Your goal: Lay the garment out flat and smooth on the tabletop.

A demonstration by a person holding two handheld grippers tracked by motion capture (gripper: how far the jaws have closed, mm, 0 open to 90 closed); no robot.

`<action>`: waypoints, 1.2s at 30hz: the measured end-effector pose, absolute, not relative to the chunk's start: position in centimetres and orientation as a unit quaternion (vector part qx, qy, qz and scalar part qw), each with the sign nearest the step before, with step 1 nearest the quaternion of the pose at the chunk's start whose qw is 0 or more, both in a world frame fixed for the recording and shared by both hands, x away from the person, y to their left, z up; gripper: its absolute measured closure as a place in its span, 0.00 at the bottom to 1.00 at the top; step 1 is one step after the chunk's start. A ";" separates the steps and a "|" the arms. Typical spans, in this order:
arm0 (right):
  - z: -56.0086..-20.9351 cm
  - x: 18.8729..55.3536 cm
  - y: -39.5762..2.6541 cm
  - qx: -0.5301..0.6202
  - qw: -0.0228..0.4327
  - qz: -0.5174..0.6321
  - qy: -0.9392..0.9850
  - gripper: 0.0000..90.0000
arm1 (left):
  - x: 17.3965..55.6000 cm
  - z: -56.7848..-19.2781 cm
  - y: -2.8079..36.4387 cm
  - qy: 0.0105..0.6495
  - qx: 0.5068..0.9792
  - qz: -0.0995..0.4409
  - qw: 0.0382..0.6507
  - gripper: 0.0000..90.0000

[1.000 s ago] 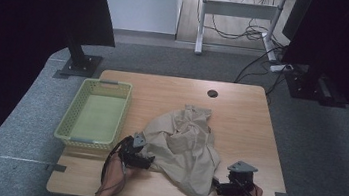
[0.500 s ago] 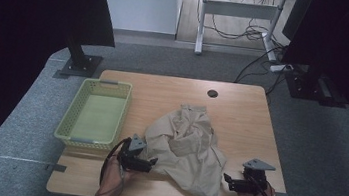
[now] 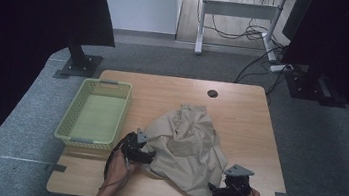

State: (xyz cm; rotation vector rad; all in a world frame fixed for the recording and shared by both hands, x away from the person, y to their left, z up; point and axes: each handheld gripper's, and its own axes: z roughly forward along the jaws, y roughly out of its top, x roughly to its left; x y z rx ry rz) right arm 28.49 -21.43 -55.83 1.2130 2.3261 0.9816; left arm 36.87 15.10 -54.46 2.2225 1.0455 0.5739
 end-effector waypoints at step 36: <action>-52.4 28.5 -23.9 0.443 0.193 0.404 0.777 0.09 | 35.1 -54.6 16.0 0.395 0.843 0.188 0.314 0.18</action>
